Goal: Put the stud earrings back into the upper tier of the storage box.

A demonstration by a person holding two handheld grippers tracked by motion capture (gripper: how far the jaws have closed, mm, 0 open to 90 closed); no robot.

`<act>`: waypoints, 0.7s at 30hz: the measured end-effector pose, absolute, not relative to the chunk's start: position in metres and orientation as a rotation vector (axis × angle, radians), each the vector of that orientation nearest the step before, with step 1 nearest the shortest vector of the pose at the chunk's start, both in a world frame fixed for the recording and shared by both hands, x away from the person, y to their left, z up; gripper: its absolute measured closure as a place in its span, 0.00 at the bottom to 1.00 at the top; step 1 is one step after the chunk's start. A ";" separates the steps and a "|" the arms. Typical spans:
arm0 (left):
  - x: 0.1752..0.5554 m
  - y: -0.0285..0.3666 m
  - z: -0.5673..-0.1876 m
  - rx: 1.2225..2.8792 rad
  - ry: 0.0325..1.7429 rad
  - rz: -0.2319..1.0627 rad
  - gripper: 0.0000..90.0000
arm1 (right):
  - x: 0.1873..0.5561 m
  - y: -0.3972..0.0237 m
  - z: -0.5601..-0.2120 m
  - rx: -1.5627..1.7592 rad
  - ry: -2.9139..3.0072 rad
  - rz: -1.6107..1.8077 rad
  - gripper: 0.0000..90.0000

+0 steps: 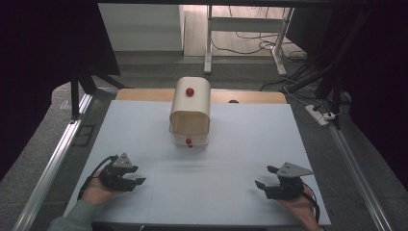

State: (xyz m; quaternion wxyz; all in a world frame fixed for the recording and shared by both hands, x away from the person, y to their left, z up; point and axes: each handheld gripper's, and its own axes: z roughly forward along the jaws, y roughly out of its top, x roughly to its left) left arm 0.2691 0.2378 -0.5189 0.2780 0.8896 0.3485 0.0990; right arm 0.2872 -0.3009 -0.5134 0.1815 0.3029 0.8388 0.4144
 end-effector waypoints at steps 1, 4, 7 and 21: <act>0.269 0.237 -0.520 2.400 0.931 0.267 0.50 | 0.287 -0.301 -0.513 0.855 2.368 1.170 0.27; 0.271 0.234 -0.524 2.427 0.923 0.267 0.52 | 0.287 -0.301 -0.514 0.854 2.370 1.168 0.27; 0.272 0.232 -0.525 2.437 0.928 0.265 0.56 | 0.287 -0.301 -0.514 0.856 2.372 1.163 0.27; 0.280 0.235 -0.528 2.428 0.967 0.212 0.78 | 0.288 -0.301 -0.514 0.856 2.376 1.159 0.27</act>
